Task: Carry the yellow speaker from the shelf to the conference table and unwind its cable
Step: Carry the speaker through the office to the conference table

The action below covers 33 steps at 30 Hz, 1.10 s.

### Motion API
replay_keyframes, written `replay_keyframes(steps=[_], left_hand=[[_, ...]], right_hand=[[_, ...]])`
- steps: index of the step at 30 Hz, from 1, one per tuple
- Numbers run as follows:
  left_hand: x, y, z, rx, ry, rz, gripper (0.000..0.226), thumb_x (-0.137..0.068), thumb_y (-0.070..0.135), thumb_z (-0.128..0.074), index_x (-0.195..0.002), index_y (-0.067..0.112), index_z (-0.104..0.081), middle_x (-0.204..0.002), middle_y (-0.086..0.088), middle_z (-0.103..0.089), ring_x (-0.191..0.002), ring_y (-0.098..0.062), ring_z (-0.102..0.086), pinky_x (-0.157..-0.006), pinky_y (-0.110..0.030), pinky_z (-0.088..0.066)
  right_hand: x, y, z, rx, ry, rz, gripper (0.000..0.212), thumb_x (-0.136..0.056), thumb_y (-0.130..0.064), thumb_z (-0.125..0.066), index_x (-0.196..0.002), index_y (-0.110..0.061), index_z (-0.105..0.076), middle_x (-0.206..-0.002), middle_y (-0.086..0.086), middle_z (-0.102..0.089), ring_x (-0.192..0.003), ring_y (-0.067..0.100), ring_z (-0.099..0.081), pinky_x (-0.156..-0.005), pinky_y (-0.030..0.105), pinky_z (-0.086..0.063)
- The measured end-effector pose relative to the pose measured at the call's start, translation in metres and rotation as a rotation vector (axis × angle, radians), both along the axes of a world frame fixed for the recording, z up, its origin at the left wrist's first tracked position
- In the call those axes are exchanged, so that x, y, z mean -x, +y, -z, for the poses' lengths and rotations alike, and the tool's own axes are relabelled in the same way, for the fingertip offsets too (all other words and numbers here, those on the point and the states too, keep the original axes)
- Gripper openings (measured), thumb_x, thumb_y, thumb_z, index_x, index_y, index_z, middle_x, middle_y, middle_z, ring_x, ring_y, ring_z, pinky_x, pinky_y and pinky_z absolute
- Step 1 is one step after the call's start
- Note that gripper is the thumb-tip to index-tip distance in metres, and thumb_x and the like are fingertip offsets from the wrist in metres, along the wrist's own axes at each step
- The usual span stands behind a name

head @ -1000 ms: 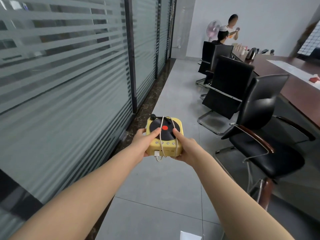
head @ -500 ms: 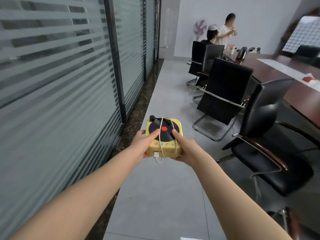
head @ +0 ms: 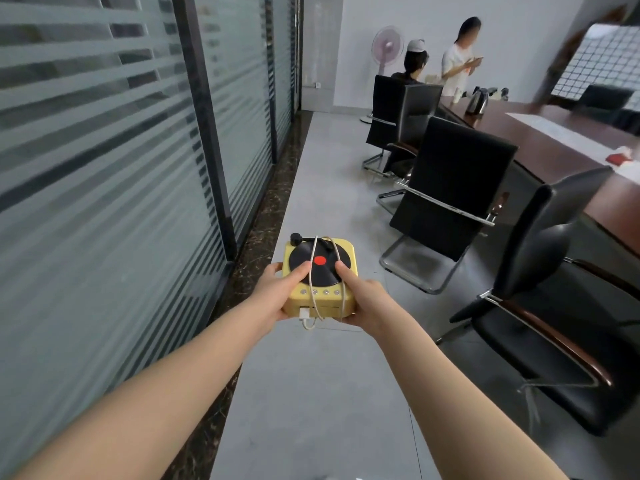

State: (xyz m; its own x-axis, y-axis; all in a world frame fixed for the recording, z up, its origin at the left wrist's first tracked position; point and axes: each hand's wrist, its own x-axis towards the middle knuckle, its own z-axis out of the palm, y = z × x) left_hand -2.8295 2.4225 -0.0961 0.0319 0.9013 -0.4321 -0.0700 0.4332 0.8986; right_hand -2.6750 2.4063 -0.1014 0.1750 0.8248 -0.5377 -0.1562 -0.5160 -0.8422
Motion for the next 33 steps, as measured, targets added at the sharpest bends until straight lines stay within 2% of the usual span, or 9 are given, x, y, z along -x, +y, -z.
replay_keyframes(steps=[4,8,13,18,22,27,33], left_hand=[[-0.012,0.057,0.005,-0.004,-0.01,-0.024,0.064,-0.08,0.039,-0.071,-0.134,0.02,-0.043,-0.115,-0.007,-0.064,-0.096,-0.025,-0.066,-0.082,-0.046,-0.057],[-0.033,0.125,-0.001,-0.031,-0.016,-0.026,0.062,-0.081,0.039,-0.071,-0.133,0.02,-0.043,-0.106,-0.004,-0.064,-0.091,-0.022,-0.065,-0.074,-0.041,-0.058],[-0.062,0.208,-0.006,-0.034,-0.034,-0.035,0.067,-0.078,0.04,-0.073,-0.135,0.021,-0.043,-0.117,-0.007,-0.064,-0.096,-0.024,-0.066,-0.083,-0.047,-0.056],[-0.081,0.269,-0.002,-0.017,-0.046,-0.061,0.064,-0.078,0.04,-0.073,-0.133,0.022,-0.044,-0.116,-0.007,-0.065,-0.098,-0.025,-0.066,-0.086,-0.049,-0.055],[-0.086,0.315,0.003,0.003,-0.04,-0.081,0.066,-0.078,0.039,-0.073,-0.134,0.021,-0.044,-0.115,-0.007,-0.064,-0.095,-0.024,-0.066,-0.083,-0.047,-0.057],[-0.09,0.388,0.003,-0.003,-0.036,-0.054,0.064,-0.08,0.039,-0.072,-0.134,0.02,-0.044,-0.112,-0.006,-0.065,-0.09,-0.02,-0.066,-0.068,-0.036,-0.057],[-0.093,0.497,-0.007,-0.025,-0.026,-0.011,0.064,-0.08,0.04,-0.071,-0.135,0.021,-0.043,-0.112,-0.006,-0.065,-0.089,-0.021,-0.066,-0.068,-0.037,-0.057]], right_hand=[[-0.012,0.061,0.0,-0.008,-0.006,-0.013,0.067,-0.072,-0.051,-0.074,-0.114,-0.003,-0.056,-0.105,0.016,-0.069,-0.091,0.032,-0.069,-0.079,0.046,-0.059],[-0.034,0.129,-0.003,-0.032,0.001,-0.038,0.063,-0.075,-0.048,-0.073,-0.114,-0.001,-0.055,-0.106,0.017,-0.069,-0.095,0.033,-0.068,-0.083,0.047,-0.058],[-0.064,0.213,-0.012,-0.037,0.024,-0.048,0.066,-0.076,-0.046,-0.073,-0.119,0.0,-0.055,-0.107,0.018,-0.07,-0.088,0.032,-0.069,-0.062,0.036,-0.056],[-0.081,0.278,-0.01,-0.02,0.031,-0.058,0.071,-0.074,-0.047,-0.074,-0.123,0.0,-0.052,-0.111,0.019,-0.068,-0.091,0.032,-0.068,-0.062,0.036,-0.056],[-0.086,0.323,-0.006,0.015,0.051,-0.063,0.071,-0.075,-0.046,-0.074,-0.124,-0.002,-0.05,-0.113,0.018,-0.066,-0.095,0.032,-0.068,-0.063,0.037,-0.056],[-0.09,0.393,-0.008,0.011,0.073,-0.055,0.064,-0.079,-0.043,-0.072,-0.123,-0.002,-0.051,-0.112,0.017,-0.067,-0.09,0.03,-0.067,-0.061,0.036,-0.055],[-0.092,0.494,-0.016,-0.015,0.085,-0.032,0.064,-0.079,-0.043,-0.071,-0.125,-0.002,-0.051,-0.115,0.017,-0.067,-0.096,0.032,-0.067,-0.06,0.036,-0.055]])
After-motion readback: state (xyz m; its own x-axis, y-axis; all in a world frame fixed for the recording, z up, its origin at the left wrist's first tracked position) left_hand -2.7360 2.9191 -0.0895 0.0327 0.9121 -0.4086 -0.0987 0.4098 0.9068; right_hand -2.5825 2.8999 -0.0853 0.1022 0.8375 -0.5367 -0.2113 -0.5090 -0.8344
